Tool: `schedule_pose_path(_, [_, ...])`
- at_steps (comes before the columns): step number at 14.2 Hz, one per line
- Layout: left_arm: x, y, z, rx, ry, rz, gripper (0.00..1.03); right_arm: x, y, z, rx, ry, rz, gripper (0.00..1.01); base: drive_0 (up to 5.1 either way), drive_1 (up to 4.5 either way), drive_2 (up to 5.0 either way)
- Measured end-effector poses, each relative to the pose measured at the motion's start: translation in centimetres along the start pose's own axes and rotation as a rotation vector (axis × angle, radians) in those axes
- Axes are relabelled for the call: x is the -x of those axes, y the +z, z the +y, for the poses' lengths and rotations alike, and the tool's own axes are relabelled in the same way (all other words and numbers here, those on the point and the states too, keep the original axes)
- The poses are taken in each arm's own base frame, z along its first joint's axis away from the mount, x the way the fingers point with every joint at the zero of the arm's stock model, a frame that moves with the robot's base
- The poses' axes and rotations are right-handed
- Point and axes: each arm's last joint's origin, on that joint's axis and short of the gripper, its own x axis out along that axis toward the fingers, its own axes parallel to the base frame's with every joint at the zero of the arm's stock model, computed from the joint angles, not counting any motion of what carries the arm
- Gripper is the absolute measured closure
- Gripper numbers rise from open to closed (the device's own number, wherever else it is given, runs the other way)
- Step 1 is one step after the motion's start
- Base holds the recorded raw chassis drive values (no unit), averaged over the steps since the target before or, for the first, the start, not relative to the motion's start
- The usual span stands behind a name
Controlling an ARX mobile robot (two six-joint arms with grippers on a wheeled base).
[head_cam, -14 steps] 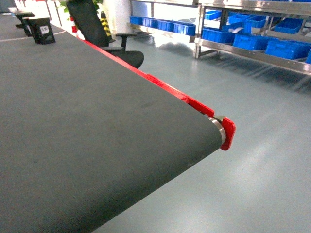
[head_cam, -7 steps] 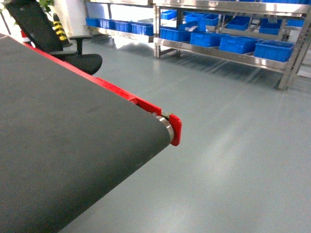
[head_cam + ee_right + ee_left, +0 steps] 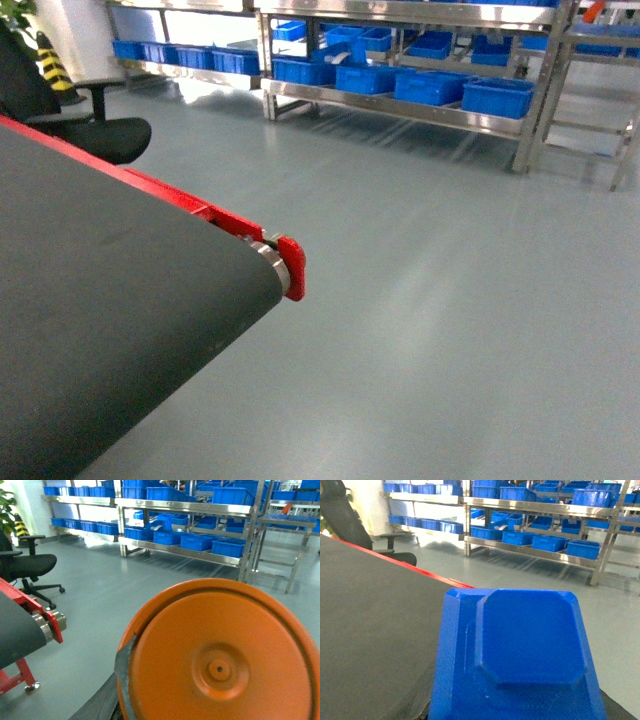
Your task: Sort blue parts and orange caps into right shelf containers
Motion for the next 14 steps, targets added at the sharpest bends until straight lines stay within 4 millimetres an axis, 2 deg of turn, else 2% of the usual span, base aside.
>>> schedule_pose_path(14, [0.0, 0.0, 0.0, 0.0, 0.0, 0.0, 0.6, 0.0, 0.0, 0.0, 0.0, 0.0, 0.0, 0.55, -1.6, -1.59, -1.6])
